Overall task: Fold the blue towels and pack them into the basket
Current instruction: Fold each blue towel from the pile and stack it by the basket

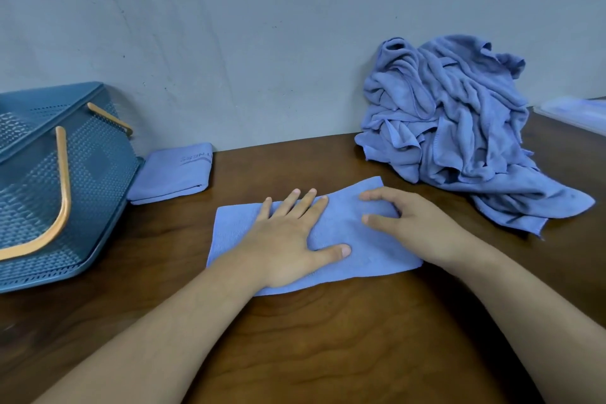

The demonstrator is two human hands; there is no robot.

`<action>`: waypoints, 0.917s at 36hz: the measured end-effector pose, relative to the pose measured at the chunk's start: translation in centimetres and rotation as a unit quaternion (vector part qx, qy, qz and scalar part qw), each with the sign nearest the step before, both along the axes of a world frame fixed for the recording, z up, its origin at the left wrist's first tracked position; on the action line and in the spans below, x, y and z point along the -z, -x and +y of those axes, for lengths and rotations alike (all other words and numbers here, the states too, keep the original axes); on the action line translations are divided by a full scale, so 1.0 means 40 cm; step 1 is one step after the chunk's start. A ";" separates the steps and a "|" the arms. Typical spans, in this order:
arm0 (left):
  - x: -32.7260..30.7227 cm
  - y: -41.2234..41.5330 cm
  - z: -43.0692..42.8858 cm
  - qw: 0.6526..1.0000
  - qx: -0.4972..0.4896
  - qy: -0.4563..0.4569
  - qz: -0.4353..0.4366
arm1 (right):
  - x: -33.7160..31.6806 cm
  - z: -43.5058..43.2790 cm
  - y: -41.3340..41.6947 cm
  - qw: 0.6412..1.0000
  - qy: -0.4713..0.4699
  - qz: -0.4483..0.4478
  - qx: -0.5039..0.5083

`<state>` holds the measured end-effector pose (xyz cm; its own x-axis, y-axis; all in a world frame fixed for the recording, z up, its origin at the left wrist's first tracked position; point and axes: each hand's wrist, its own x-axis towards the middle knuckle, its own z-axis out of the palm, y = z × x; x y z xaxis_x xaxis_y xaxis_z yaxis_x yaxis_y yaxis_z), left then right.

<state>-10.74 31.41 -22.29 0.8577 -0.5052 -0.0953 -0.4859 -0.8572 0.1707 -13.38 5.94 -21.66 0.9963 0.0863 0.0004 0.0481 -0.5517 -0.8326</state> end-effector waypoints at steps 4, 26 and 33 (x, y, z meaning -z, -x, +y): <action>0.001 0.006 0.000 0.999 -0.008 0.035 -0.007 | -0.007 -0.003 -0.005 1.000 0.002 -0.004 0.004; -0.005 0.128 0.302 0.995 -0.073 0.073 0.006 | -0.052 -0.049 0.030 0.986 0.122 0.073 -0.089; -0.004 0.126 0.299 0.993 -0.086 0.081 0.015 | -0.058 -0.041 0.037 0.982 0.145 0.077 -0.087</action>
